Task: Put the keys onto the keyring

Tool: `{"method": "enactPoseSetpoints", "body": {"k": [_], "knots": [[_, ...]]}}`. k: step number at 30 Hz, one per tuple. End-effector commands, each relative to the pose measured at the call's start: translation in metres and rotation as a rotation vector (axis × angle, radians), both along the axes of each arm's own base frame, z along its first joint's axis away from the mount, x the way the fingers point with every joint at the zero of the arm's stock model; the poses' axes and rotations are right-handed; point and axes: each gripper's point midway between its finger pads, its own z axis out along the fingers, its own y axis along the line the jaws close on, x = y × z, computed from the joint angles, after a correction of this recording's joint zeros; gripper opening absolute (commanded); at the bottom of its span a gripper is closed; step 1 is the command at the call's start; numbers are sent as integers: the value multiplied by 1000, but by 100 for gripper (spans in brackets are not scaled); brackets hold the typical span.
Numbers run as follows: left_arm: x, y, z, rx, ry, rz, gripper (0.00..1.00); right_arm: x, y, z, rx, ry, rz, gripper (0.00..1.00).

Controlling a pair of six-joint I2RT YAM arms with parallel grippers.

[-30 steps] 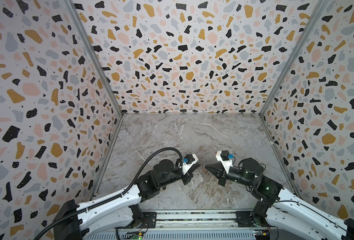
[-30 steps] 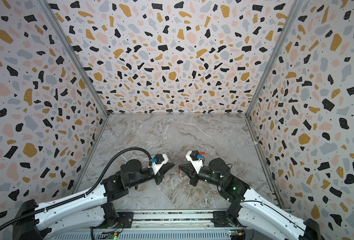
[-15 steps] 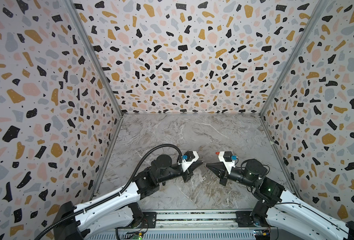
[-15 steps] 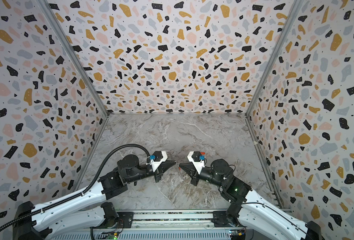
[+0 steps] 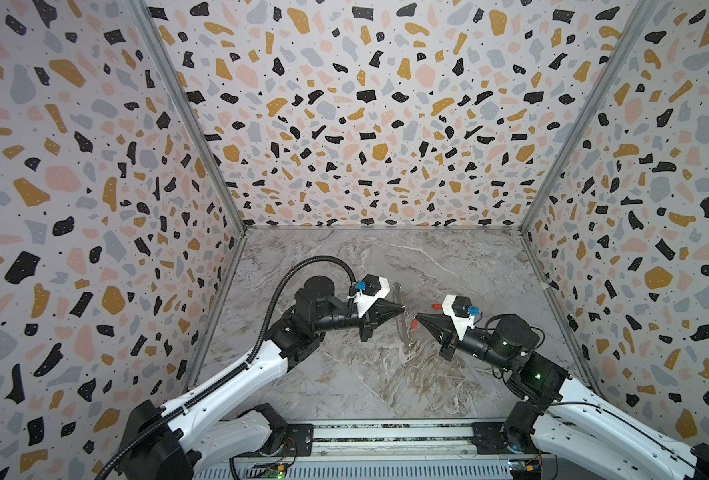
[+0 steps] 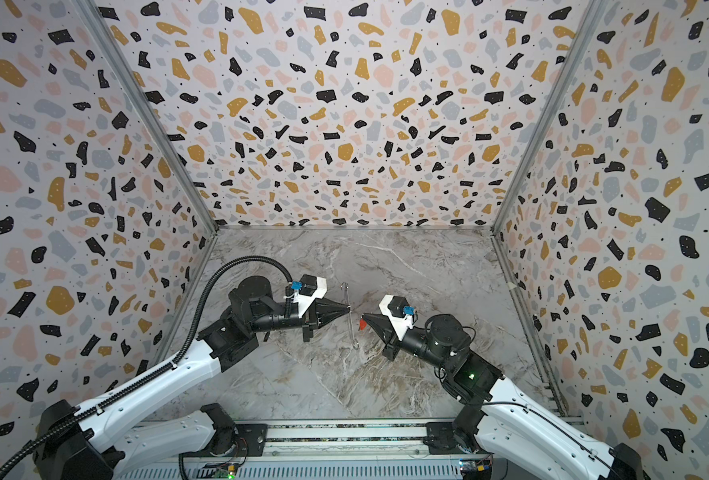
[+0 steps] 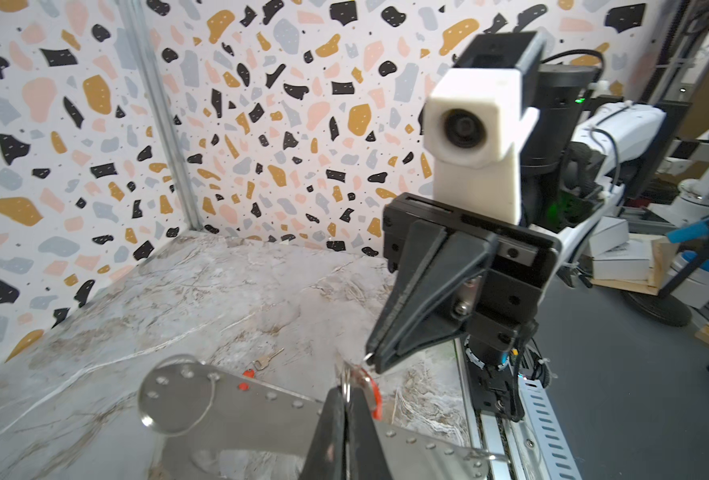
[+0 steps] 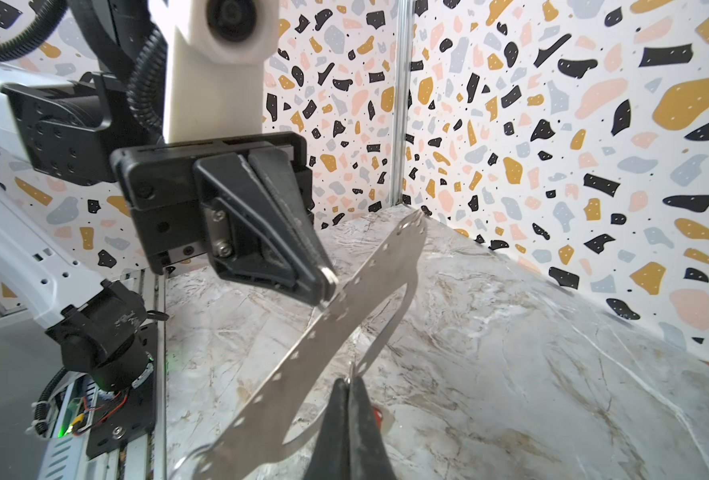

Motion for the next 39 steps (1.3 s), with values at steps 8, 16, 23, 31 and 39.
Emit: {"method": "enactPoseSetpoints", "body": {"k": [8, 16, 23, 31, 39], "knots": [[-25, 4, 26, -47, -88, -124, 0, -7, 6, 48, 41, -218, 56, 0], [-26, 5, 25, -55, -85, -123, 0, -23, 11, 50, 45, -260, 147, 0], [-26, 5, 26, -56, -84, -123, 0, -35, 15, 46, 40, -279, 220, 0], [-24, 6, 26, -56, -71, -119, 0, -44, 17, 42, 34, -292, 272, 0], [-25, 9, 34, -87, -99, -113, 0, -44, 18, 36, 21, -279, 279, 0]]}}
